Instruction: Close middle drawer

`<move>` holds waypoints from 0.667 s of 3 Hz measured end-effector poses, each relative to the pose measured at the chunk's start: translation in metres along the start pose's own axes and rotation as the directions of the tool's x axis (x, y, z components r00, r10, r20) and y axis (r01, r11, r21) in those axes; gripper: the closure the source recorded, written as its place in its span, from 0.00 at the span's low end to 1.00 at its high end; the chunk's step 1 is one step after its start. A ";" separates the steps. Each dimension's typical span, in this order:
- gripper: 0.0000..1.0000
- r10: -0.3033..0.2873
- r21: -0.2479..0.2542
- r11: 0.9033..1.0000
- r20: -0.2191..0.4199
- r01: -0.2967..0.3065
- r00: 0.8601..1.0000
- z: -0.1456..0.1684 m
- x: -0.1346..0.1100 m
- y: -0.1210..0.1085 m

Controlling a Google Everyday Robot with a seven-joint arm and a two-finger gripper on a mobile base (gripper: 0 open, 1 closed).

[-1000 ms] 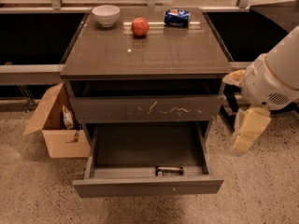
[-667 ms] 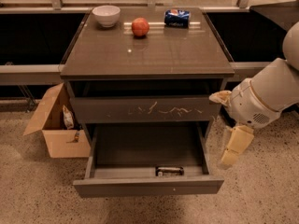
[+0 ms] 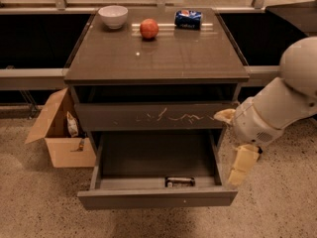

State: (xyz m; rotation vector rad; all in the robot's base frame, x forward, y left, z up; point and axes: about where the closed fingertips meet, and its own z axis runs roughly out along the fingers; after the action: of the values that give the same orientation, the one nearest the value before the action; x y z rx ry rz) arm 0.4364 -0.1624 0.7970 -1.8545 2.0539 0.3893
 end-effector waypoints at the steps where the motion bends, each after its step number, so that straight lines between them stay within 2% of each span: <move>1: 0.00 -0.016 -0.102 0.995 0.025 0.018 1.000 0.063 0.025 0.010; 2: 0.18 -0.034 -0.185 0.982 0.040 0.041 0.999 0.115 0.043 0.021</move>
Offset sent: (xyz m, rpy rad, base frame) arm -0.0271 0.0177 -0.1942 0.0731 0.2343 0.1856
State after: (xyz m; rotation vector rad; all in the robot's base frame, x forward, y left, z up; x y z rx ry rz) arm 0.4198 -0.1505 0.6744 -1.9736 2.0151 0.6190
